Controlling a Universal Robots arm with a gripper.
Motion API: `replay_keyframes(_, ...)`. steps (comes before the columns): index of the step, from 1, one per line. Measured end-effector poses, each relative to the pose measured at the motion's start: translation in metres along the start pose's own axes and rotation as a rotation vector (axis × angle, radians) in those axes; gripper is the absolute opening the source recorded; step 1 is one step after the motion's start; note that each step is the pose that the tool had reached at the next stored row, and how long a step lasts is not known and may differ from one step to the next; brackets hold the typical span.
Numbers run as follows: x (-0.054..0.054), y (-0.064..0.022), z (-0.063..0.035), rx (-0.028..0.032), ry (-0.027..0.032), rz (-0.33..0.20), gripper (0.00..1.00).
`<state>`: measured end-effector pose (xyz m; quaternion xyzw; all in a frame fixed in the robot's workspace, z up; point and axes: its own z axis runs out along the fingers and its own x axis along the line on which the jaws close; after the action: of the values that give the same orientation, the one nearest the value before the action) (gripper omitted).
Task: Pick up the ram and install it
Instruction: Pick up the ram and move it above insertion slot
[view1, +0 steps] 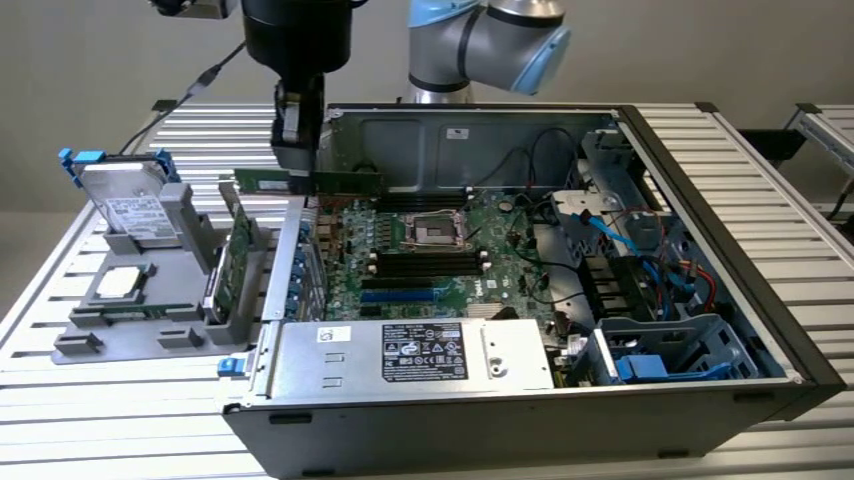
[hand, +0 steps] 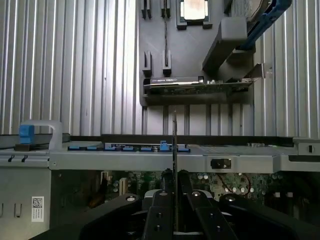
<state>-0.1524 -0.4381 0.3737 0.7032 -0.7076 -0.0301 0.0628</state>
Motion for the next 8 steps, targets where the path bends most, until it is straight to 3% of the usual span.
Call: replay_keyframes(8,-0.003,-0.0366,-0.0008,0.0001,-0.0001,0.000,0.16)
